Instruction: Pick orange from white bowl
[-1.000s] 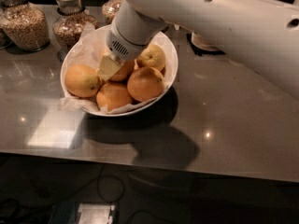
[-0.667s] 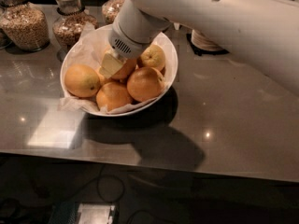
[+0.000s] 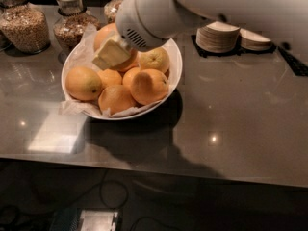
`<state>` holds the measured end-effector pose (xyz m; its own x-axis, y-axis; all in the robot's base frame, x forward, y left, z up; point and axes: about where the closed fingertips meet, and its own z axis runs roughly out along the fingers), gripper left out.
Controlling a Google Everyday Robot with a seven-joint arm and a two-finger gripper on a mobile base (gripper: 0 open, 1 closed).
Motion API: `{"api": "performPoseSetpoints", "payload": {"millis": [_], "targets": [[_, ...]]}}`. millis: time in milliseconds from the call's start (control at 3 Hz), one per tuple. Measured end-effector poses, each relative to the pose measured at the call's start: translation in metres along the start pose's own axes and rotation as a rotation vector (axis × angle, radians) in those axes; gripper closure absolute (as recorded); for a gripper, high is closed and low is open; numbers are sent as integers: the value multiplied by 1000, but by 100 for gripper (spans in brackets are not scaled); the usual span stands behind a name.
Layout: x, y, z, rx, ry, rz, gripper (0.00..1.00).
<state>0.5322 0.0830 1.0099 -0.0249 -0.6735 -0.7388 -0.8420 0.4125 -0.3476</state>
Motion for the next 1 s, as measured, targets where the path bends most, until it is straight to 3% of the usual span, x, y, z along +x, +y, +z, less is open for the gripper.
{"api": "performPoseSetpoints", "payload": {"millis": [333, 667, 1000], "targets": [[-18, 7, -31, 16, -128, -14, 100], [-31, 25, -56, -14, -228, -26, 100], [-18, 33, -83, -61, -307, -15, 100]]}}
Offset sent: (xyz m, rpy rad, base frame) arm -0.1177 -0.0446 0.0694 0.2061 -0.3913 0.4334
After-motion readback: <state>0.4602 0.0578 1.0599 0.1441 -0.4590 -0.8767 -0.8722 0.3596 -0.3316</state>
